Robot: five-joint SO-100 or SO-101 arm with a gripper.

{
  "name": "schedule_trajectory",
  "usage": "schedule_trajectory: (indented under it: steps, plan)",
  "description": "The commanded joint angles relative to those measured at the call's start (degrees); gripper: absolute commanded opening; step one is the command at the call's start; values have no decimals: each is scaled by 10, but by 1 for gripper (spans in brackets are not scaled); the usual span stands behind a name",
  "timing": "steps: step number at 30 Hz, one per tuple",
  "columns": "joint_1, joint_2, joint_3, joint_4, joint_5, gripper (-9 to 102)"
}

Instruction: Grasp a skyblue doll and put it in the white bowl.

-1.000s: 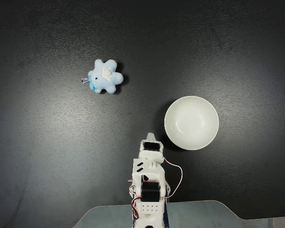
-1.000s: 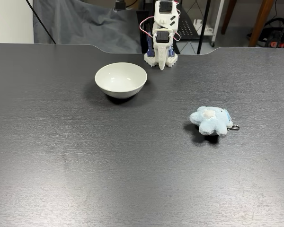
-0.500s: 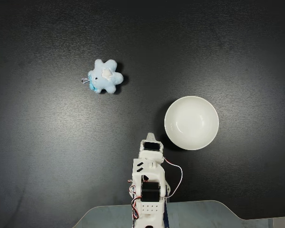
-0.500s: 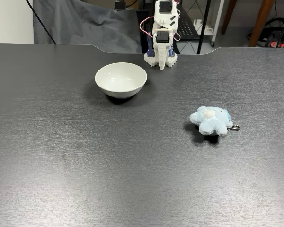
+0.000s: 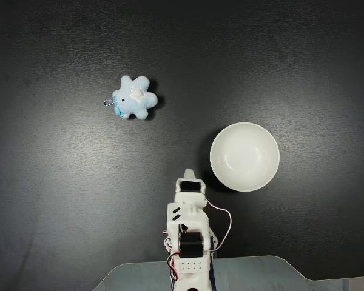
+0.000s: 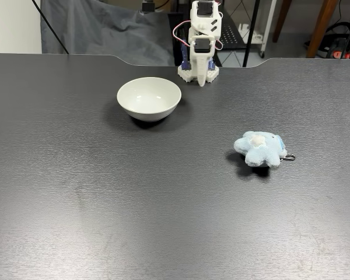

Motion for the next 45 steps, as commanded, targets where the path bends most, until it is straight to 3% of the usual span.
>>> schedule_trajectory:
  steps: [1, 6, 14, 23, 45]
  plan:
    - [-42, 4, -47, -57, -4, -1]
    - [-83, 4, -89, -144, -4, -1]
    - [-136, -40, -185, -149, -4, -1]
    - [-182, -363, -429, -149, -1, -1]
    - [-164, -871, -908, -149, -5, -1]
